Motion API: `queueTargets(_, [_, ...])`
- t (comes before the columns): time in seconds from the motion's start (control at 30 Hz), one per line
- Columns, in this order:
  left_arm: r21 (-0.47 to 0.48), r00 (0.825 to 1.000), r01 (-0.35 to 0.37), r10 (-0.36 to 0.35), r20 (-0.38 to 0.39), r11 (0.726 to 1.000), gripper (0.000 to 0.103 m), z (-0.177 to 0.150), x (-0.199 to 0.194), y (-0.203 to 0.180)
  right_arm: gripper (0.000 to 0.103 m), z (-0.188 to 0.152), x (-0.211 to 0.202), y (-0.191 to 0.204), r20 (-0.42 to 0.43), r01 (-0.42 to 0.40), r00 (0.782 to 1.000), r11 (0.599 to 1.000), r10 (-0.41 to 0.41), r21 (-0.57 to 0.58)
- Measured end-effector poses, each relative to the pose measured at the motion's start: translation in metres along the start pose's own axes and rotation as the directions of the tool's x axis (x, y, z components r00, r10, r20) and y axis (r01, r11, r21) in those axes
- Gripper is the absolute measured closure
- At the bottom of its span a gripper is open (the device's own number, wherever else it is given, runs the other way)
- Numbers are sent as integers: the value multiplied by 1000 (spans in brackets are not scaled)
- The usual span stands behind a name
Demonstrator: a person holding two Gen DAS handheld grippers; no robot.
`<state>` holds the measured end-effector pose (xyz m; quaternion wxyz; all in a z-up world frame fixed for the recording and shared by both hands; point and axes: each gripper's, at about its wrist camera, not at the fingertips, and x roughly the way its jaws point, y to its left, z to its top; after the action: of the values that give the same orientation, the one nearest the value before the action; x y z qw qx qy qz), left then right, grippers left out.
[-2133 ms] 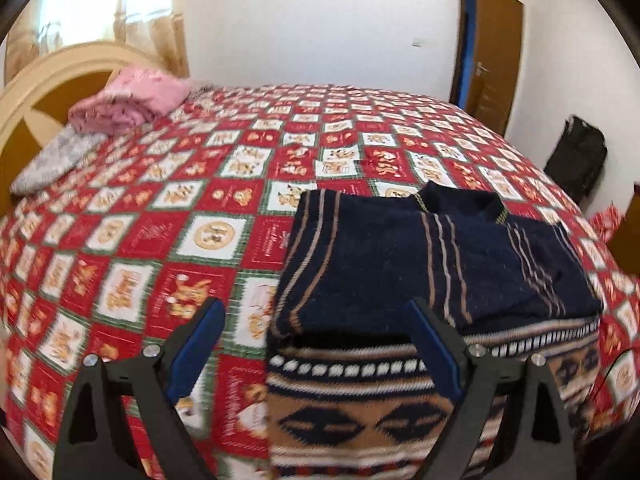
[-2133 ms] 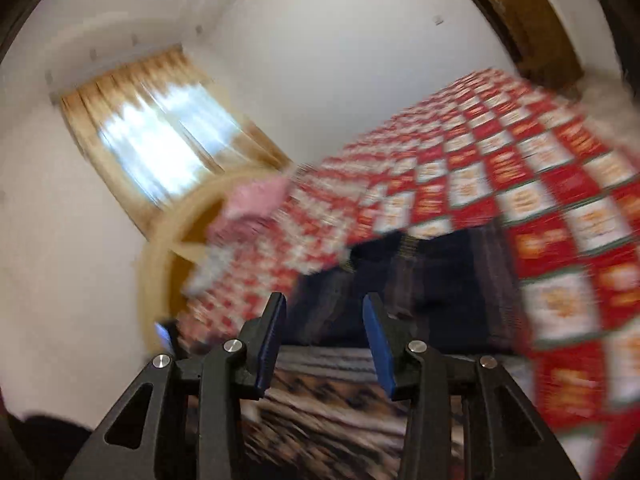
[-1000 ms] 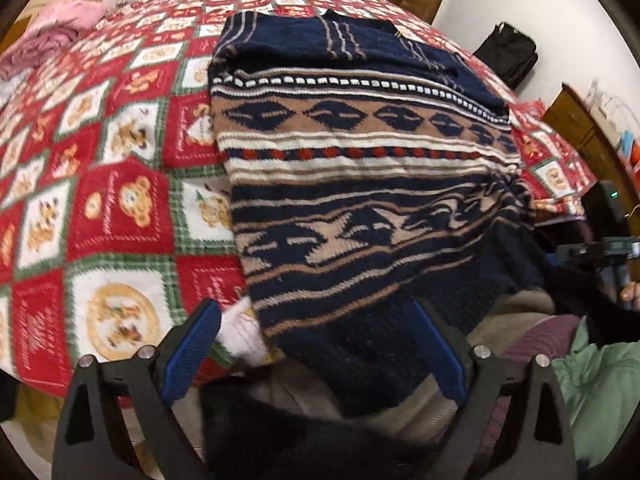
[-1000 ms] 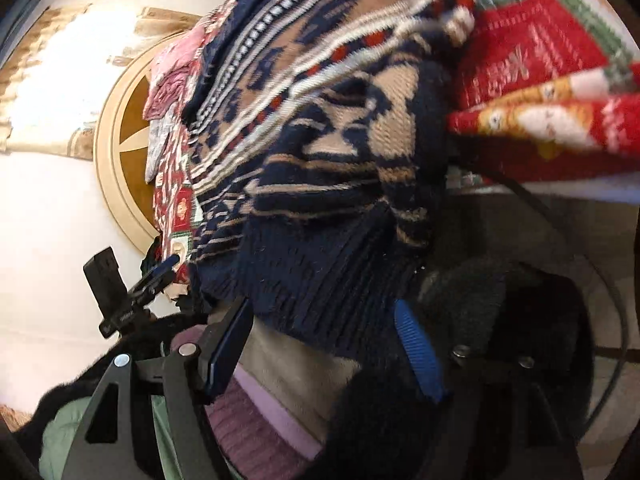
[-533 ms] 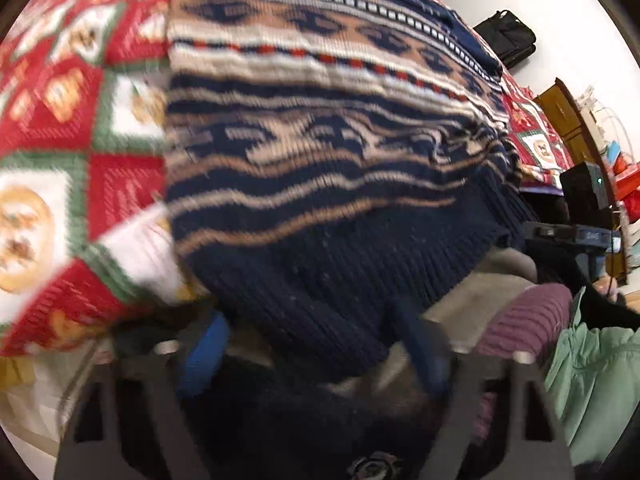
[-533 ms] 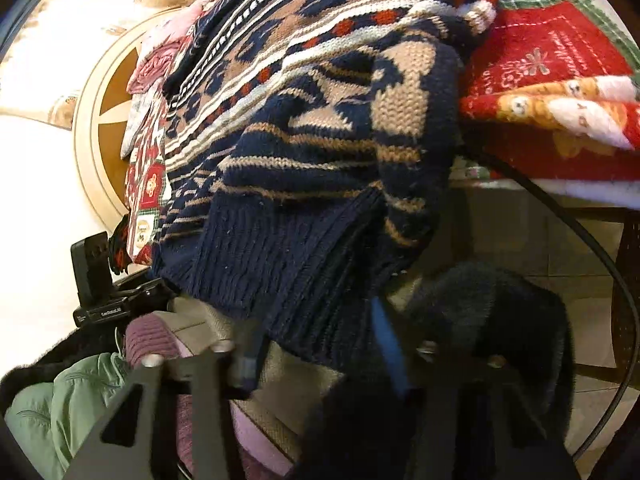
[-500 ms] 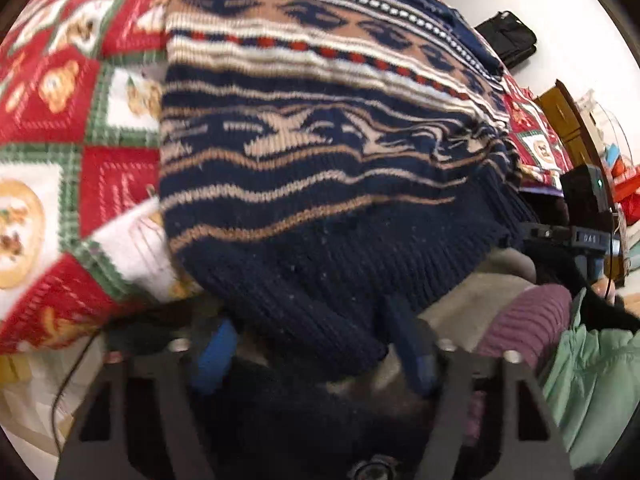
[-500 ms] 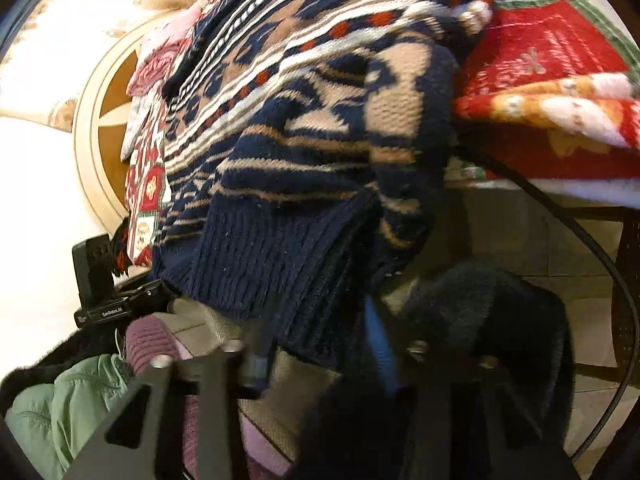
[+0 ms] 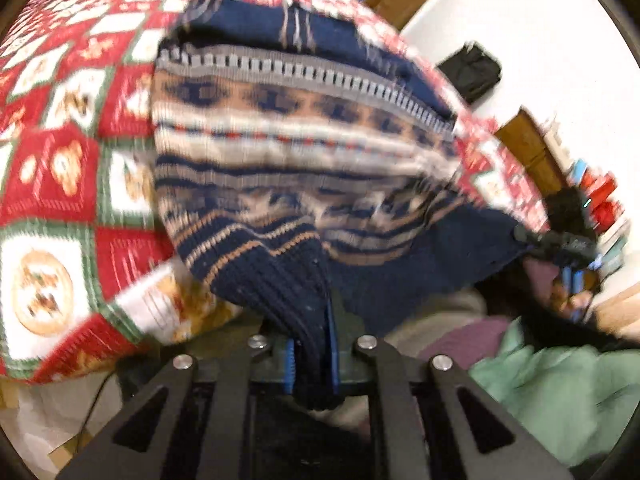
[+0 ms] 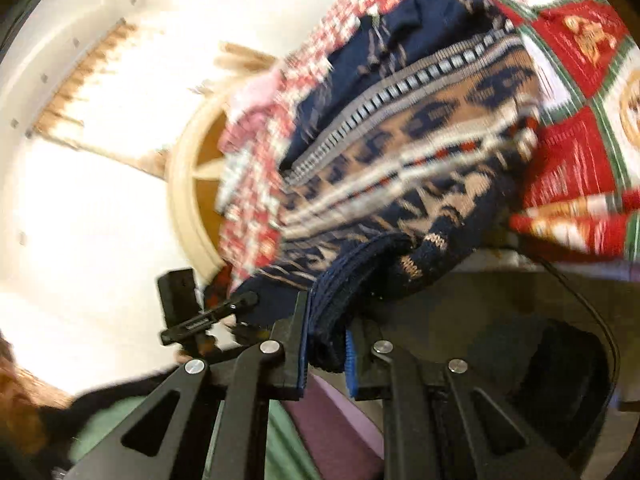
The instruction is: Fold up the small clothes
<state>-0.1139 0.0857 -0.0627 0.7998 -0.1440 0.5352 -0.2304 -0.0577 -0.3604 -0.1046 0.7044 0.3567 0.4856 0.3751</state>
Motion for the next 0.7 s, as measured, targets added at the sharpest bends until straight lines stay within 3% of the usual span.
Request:
queueTargets(0.1, [-9, 998, 23, -23, 61, 1000, 90, 24, -20, -1, 89, 22, -5, 9, 45, -59, 997, 998, 59, 13])
queueTargets(0.23, [17, 994, -10, 8, 112, 1000, 90, 66, -29, -7, 89, 73, -14, 26, 152, -121, 981, 993, 117, 15])
queueTargets(0.3, [29, 988, -49, 44, 147, 998, 90, 99, -25, -8, 89, 103, -18, 24, 212, -115, 972, 993, 106, 31])
queueTargets(0.43, [-80, 984, -66, 78, 162, 995, 89, 163, 3, 15, 88, 140, -14, 28, 305, 69, 950, 997, -62, -14])
queueTargets(0.53, [-151, 987, -80, 99, 124, 985, 90, 189, 26, 33, 86, 129, 10, 52, 252, 247, 947, 955, -201, -164])
queueTargets(0.57, [-160, 989, -78, 96, 110, 984, 90, 192, 34, 38, 81, 119, 20, 59, 212, 295, 945, 927, -248, -230])
queueTargets(0.63, [-157, 989, -106, 120, 82, 982, 90, 192, 47, 42, 36, 89, 45, 68, 101, 346, 937, 860, -333, -374])
queueTargets(0.7, [-129, 985, -148, 158, 67, 981, 90, 191, 56, 41, 28, 57, 51, 64, 30, 326, 936, 830, -351, -452])
